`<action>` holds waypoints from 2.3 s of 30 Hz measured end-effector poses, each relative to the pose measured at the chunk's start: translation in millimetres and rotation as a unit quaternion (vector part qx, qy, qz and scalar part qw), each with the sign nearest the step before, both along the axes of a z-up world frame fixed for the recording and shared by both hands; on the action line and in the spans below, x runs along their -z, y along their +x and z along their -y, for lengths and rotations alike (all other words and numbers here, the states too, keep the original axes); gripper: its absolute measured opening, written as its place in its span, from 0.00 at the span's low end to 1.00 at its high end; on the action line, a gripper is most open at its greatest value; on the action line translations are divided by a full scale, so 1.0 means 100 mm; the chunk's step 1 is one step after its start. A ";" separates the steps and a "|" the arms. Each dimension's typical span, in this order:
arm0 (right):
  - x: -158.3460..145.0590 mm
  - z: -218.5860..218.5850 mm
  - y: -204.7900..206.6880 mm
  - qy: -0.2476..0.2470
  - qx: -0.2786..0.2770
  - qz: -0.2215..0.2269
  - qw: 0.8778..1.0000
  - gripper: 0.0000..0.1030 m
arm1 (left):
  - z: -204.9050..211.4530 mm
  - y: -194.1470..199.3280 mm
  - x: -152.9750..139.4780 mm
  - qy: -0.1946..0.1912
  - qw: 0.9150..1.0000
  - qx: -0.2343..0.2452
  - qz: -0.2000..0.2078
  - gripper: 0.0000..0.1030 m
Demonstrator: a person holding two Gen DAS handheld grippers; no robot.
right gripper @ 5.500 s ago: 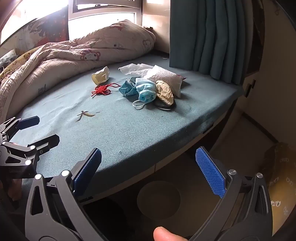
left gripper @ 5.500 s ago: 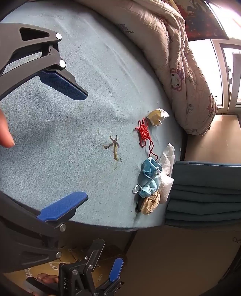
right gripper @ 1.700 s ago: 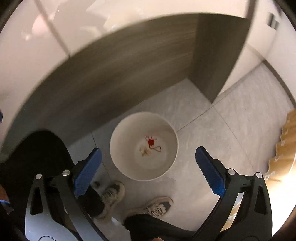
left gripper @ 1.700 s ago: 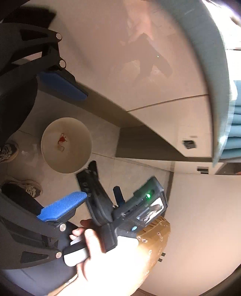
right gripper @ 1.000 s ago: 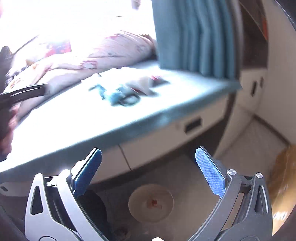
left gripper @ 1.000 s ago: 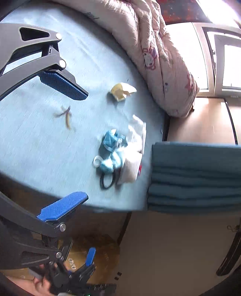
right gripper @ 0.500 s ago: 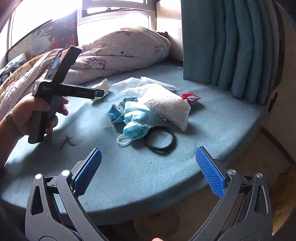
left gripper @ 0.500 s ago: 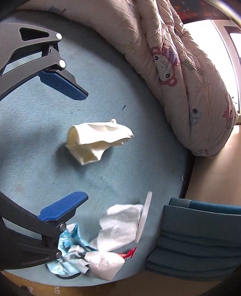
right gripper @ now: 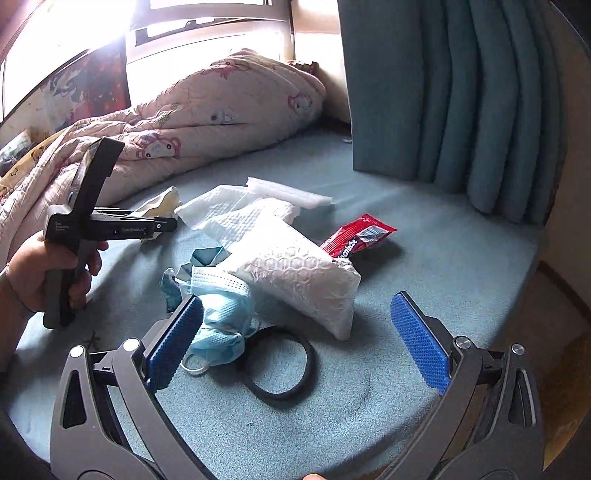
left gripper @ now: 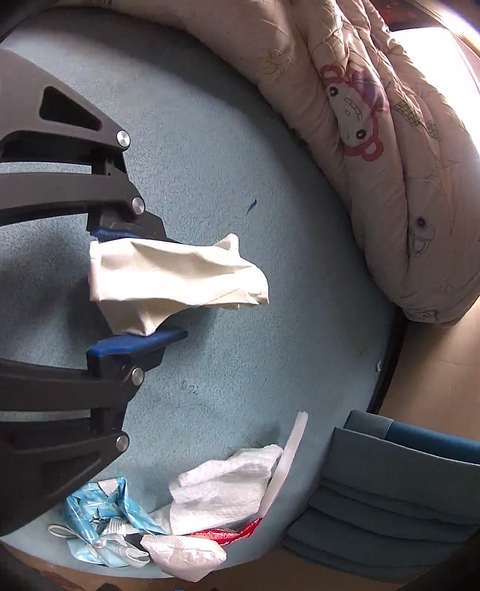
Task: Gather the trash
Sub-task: 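Grasp the crumpled white tissue with left tool while right grasps wipe packet, then lower both held items into the wastebasket and open both tools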
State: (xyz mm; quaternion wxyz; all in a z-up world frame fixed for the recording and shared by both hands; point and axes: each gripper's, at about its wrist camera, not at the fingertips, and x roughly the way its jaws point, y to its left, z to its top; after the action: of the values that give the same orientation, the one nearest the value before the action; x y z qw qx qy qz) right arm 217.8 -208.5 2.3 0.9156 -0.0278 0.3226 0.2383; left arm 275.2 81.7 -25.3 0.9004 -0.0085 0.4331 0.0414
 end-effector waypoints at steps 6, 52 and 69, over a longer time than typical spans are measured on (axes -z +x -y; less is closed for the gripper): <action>0.05 -0.05 0.30 -0.013 -0.007 -0.010 1.000 0.95 | 0.05 -0.45 -0.26 0.025 0.999 -0.003 0.042 0.35; 0.83 1.46 -2.22 -0.061 0.079 -0.057 0.993 0.63 | 2.49 -3.21 0.48 0.008 0.980 0.187 0.066 0.36; 1.61 1.74 -1.60 -0.066 0.094 -0.138 0.984 0.63 | 2.96 -2.33 2.48 -0.016 0.972 0.229 -0.041 0.93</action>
State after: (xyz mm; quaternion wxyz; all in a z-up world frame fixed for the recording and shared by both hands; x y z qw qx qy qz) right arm 58.0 -382.9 -159.2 0.8768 -0.0248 0.4622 0.1304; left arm 42.0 -213.9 -272.9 0.8670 0.0782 0.4609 -0.1728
